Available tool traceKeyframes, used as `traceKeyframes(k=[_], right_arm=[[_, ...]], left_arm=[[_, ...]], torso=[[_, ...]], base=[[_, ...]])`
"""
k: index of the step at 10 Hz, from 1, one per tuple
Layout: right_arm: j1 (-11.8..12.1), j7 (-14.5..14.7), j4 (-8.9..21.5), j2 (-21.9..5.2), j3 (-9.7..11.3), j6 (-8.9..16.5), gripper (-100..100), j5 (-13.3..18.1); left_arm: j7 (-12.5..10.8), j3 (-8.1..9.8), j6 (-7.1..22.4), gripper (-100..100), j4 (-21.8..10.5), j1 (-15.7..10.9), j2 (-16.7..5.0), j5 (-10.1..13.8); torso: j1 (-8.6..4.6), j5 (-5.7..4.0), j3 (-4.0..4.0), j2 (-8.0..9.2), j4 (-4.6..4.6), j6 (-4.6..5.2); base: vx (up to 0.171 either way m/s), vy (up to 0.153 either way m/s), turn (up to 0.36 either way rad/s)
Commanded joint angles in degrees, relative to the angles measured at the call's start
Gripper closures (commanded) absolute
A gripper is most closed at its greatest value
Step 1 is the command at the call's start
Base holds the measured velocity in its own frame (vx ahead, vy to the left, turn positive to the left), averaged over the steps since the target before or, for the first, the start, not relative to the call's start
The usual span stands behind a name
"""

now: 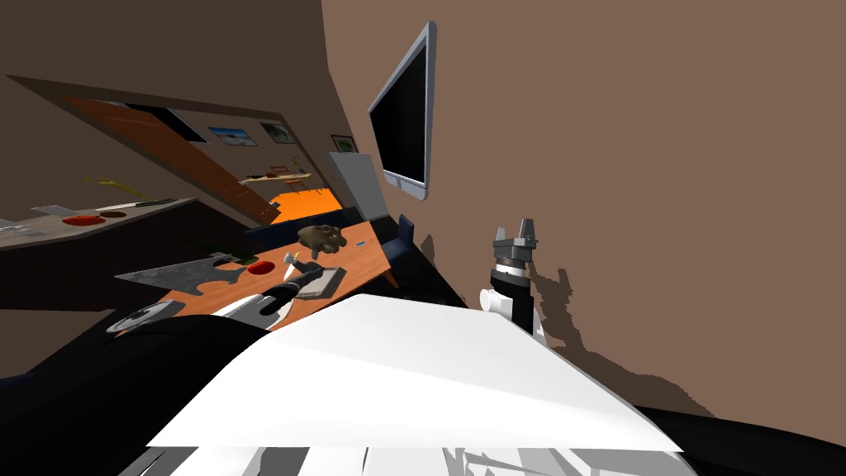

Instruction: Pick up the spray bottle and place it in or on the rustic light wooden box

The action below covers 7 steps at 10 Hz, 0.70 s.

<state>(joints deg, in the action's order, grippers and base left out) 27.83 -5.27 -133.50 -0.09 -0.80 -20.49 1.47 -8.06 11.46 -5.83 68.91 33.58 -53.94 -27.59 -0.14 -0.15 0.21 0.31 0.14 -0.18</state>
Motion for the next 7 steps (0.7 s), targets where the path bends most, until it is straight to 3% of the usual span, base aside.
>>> traceKeyframes(k=[1, 2, 3, 4, 5, 6, 7], right_arm=[[0.0, 0.0, 0.0, 0.0, 0.0, 0.0, 0, 0.0], [0.0, 0.0, 0.0, 0.0, 0.0, 0.0, 0, 0.0], [0.0, 0.0, 0.0, 0.0, 0.0, 0.0, 0, 0.0], [0.0, 0.0, 0.0, 0.0, 0.0, 0.0, 0, 0.0], [0.0, 0.0, 0.0, 0.0, 0.0, 0.0, 0, 0.0], [0.0, 0.0, 0.0, 0.0, 0.0, 0.0, 0, 0.0], [0.0, 0.0, 0.0, 0.0, 0.0, 0.0, 0, 0.0]], left_arm=[[0.0, -0.42, 0.1, -100, -1.7, -0.9, -0.2, 0.1], [0.4, -3.24, -1.3, -100, -3.7, -3.4, -2.6, 3.0], [0.4, -4.65, -1.3, -100, -6.2, -5.4, -2.6, 3.0], [0.4, -4.71, -1.3, -100, -7.8, -6.0, -2.6, 3.0], [0.8, -7.15, -2.8, -100, -9.5, -8.1, -5.1, 5.8], [0.8, -8.91, -2.8, -100, -10.7, -9.5, -5.1, 5.8], [0.8, -9.01, -2.8, -100, -12.3, -11.1, -5.1, 5.8]], torso=[[0.00, 0.00, 0.00, 0.00, 0.00, 0.00], [0.07, 0.01, -0.05, -0.09, -0.02, 0.00], [0.01, 0.01, 0.00, 0.02, 0.00, 0.04], [-0.04, 0.00, 0.05, 0.10, 0.02, 0.01], [-0.02, -0.01, 0.02, 0.02, 0.01, -0.01], [-0.14, -0.03, 0.06, 0.12, 0.02, 0.03], [-0.12, -0.03, 0.07, 0.12, 0.03, 0.00]], base=[[-0.010, 0.001, 0.004], [-0.069, -0.025, -0.072], [-0.089, -0.039, -0.054], [-0.044, -0.028, -0.001], [-0.091, -0.065, -0.072], [-0.087, -0.056, -0.046], [-0.030, -0.019, 0.010]])
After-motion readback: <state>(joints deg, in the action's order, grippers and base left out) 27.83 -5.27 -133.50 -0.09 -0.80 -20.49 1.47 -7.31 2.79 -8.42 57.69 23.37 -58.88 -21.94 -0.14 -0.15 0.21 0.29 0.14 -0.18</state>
